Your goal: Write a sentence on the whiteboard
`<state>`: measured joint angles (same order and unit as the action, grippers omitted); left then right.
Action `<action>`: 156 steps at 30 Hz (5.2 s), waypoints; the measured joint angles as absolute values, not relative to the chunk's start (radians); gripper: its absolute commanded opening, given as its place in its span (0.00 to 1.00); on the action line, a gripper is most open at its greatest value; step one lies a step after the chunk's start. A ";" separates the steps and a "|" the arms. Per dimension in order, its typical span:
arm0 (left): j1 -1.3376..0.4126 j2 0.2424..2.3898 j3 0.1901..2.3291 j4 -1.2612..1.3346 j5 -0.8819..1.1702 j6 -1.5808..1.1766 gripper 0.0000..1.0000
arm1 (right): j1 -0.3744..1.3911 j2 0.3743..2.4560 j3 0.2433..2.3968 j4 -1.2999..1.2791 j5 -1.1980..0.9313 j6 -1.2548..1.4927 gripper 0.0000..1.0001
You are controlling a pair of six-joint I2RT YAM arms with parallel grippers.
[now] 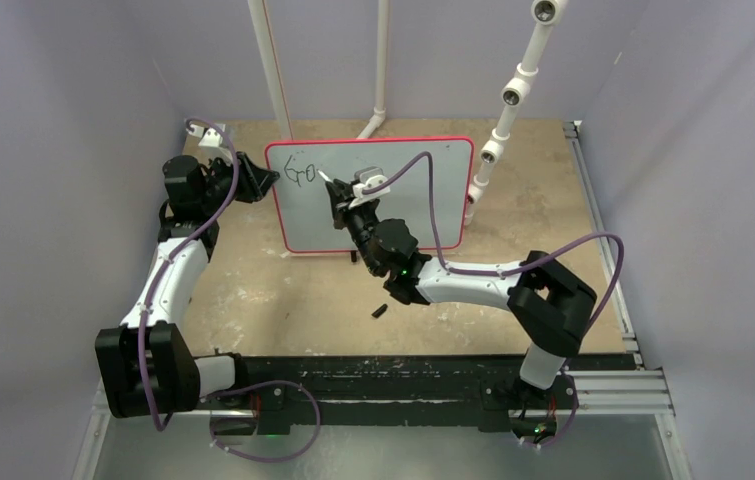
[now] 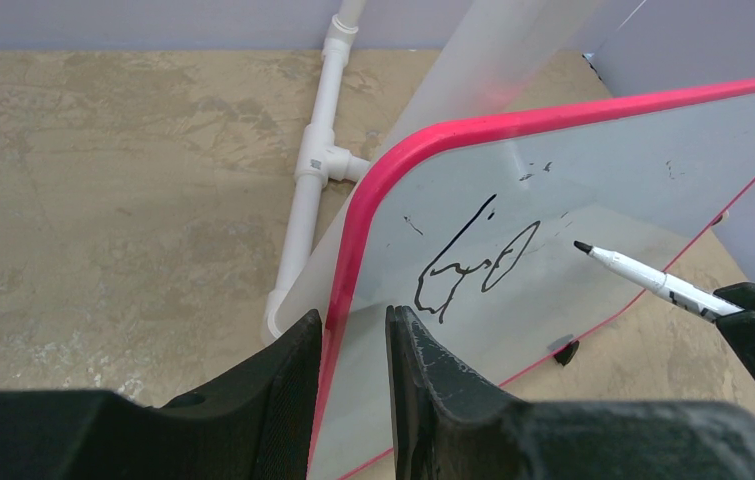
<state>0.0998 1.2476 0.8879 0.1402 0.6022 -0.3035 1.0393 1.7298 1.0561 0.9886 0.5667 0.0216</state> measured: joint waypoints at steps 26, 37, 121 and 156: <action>0.100 1.248 0.888 0.140 0.602 -0.304 0.29 | 1.030 1.781 1.097 0.986 0.607 -0.022 0.00; 0.100 1.248 0.888 0.140 0.602 -0.303 0.29 | 1.030 1.781 1.082 0.949 0.581 0.006 0.00; 0.100 1.248 0.888 0.138 0.599 -0.303 0.29 | 1.024 1.665 0.992 0.971 0.559 -0.038 0.00; 0.100 1.248 0.888 0.137 0.599 -0.303 0.29 | 1.014 1.729 1.039 1.001 0.584 -0.082 0.00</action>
